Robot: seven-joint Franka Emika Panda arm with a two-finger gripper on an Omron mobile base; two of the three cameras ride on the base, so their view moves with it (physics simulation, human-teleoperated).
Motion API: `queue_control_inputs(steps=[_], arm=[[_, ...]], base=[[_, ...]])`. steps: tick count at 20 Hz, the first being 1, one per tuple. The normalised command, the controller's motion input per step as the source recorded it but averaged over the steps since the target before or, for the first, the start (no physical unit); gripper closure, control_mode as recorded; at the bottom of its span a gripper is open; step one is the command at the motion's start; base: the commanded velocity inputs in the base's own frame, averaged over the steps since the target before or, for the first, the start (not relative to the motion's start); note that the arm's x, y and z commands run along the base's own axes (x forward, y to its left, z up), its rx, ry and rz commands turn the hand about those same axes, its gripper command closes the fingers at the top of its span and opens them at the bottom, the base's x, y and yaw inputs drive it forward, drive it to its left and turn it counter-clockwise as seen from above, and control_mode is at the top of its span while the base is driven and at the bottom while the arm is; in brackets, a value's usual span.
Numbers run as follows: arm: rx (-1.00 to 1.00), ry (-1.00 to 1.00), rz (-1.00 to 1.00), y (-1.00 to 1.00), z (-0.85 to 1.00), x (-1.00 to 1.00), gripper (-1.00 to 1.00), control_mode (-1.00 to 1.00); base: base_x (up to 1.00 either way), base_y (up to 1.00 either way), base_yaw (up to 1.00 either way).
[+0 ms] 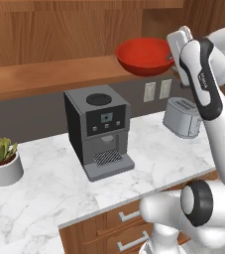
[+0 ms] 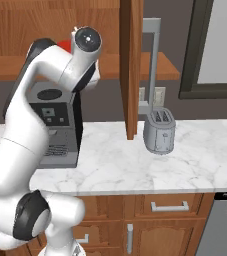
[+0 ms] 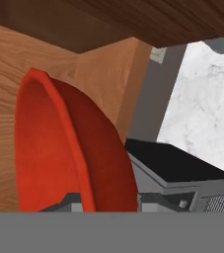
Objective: Move the bowls from the cabinet to the plates on the dining table.
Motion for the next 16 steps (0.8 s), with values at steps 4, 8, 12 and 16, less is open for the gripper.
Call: queue_control_inputs(steps=[4, 8, 12, 16], arm=[[0.06, 0.1, -0.04, -0.01, 0.1, -0.36, 1.0, -1.0], [0.05, 0.18, -0.1, 0.0, 0.01, -0.11, 1.0, -1.0], [0.01, 0.18, -0.1, -0.04, 0.0, -0.12, 1.0, -1.0], [0.0, 0.13, -0.09, -0.04, 0.0, -0.19, 1.0, -1.0]], base=[[0.0, 0.0, 0.0], [0.0, 0.0, 0.0], [0.0, 0.0, 0.0], [0.0, 0.0, 0.0]])
